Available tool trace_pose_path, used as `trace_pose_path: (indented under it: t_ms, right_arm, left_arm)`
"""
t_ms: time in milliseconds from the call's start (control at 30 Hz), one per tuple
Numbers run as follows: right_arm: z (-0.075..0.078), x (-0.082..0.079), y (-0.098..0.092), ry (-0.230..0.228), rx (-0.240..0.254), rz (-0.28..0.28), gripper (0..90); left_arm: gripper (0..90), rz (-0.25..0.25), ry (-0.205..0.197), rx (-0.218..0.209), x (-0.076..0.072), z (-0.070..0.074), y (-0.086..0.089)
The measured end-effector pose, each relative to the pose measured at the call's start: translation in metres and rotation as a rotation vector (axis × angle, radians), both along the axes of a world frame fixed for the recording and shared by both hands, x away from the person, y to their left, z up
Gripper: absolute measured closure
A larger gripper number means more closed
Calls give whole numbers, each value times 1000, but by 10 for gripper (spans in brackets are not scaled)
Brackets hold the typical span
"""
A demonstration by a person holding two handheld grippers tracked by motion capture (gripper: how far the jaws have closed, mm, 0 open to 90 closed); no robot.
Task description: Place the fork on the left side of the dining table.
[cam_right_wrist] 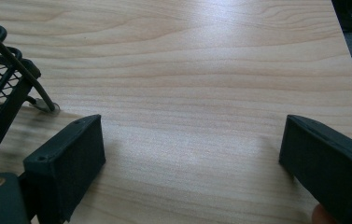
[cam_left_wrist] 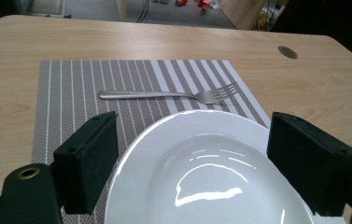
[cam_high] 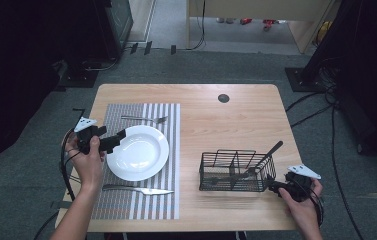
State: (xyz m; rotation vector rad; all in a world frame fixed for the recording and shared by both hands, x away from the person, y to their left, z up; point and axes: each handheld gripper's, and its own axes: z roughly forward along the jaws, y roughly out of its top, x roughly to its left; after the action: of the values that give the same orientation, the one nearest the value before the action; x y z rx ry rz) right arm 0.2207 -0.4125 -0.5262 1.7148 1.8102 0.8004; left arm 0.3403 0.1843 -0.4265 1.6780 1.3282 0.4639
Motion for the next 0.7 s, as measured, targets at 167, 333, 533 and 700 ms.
trace_pose_path:
  t_ms: [167,333,533,700]
  right_arm:
    - [0,0,0,0,0,-1,63]
    - [0,0,0,0,0,-1,64]
    - [0,0,0,-1,-2,-1,62]
    - [0,0,0,1,-2,-1,62]
  left_arm:
    - [172,-1,-4,11,-10,-3,4]
    - [172,-6,-5,14,-22,-6,7]
    - [172,-12,-1,24,-35,-11,14]
    - [172,-3,7,24,-47,-17,23]
